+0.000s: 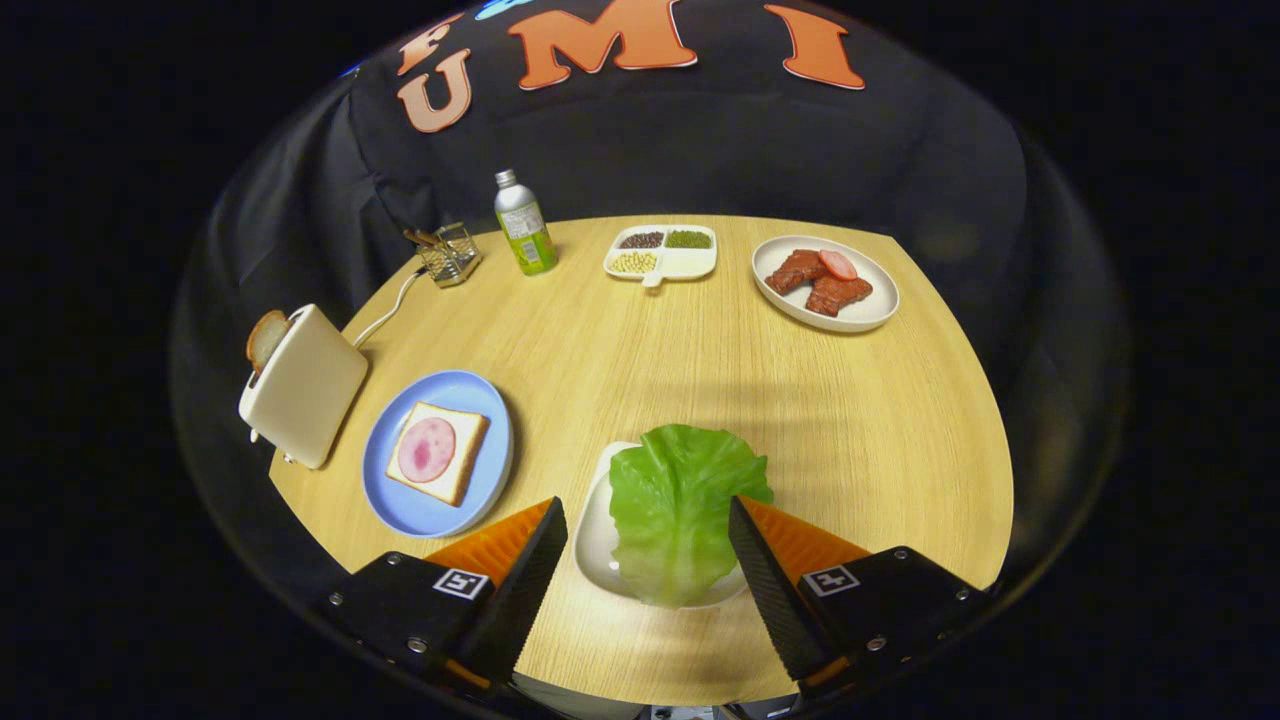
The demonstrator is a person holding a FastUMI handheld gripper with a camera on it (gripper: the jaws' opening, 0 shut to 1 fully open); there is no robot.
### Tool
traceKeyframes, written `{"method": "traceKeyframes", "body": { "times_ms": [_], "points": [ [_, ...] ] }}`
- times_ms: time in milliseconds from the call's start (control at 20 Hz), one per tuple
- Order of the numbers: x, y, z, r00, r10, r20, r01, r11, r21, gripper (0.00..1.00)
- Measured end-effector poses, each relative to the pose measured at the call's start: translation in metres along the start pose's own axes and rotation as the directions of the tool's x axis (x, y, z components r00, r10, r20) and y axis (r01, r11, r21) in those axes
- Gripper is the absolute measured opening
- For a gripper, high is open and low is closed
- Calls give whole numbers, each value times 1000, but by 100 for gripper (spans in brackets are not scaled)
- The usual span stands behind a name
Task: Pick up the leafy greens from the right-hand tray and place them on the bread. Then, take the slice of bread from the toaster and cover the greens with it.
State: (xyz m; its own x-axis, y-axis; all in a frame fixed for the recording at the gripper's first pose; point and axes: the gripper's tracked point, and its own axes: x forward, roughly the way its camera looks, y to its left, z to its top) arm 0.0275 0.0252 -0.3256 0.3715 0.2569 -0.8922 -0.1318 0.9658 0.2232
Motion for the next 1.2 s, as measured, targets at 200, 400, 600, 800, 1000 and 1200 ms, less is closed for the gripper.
{"method": "traceKeyframes", "body": {
  "times_ms": [200,400,600,800,1000,1200],
  "points": [
    [22,-10,-14,998,-18,-68,19,1000,17,98],
    [41,-16,-24,992,-43,-116,44,999,11,98],
    [52,-16,-29,988,-59,-146,58,998,-8,98],
    [64,-19,-35,982,-90,-164,84,996,-41,97],
    [66,-19,-35,982,-101,-161,95,995,-45,88],
    [68,-21,-34,981,-109,-162,108,994,-16,67]
  ]
}}
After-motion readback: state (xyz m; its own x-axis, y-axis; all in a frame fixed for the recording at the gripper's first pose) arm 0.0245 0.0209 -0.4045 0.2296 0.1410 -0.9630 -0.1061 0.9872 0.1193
